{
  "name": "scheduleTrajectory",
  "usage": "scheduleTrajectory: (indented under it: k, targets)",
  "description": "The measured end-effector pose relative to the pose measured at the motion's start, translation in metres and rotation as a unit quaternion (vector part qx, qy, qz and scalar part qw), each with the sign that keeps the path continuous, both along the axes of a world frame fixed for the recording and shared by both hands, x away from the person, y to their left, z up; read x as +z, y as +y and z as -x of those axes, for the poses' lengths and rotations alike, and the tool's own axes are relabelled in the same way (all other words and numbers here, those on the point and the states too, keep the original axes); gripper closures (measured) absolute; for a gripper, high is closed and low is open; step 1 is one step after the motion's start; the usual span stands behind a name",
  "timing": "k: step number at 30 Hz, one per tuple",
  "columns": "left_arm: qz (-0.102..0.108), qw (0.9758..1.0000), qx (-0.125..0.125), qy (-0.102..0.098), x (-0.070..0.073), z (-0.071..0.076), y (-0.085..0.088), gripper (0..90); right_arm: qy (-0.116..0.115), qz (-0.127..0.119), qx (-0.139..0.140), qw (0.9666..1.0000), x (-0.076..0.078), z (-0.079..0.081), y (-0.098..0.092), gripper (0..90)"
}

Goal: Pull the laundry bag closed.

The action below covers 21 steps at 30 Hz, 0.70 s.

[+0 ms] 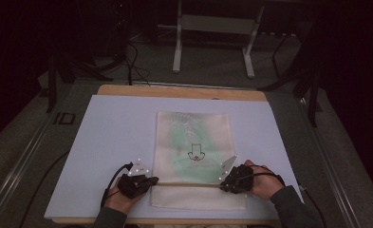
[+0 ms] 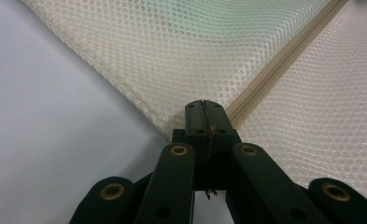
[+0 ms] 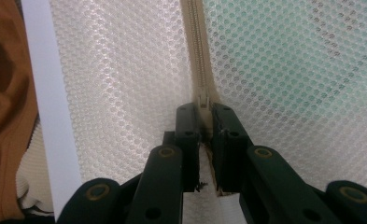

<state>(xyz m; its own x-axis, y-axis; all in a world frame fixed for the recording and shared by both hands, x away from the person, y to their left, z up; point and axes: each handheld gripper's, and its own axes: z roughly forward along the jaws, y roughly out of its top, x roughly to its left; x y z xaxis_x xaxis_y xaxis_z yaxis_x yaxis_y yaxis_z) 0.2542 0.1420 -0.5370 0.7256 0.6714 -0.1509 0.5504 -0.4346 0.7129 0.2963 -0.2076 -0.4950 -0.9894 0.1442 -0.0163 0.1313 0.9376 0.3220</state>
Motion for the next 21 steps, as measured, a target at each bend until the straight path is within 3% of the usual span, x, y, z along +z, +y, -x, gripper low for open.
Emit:
scheduleTrajectory:
  k: [21]
  targets:
    - [0.0, 1.0, 0.0, 0.001, 0.0, 0.0, 0.0, 89.4, 0.0, 0.001, -0.012, 0.9999, 0.002, -0.001, -0.016, 82.3]
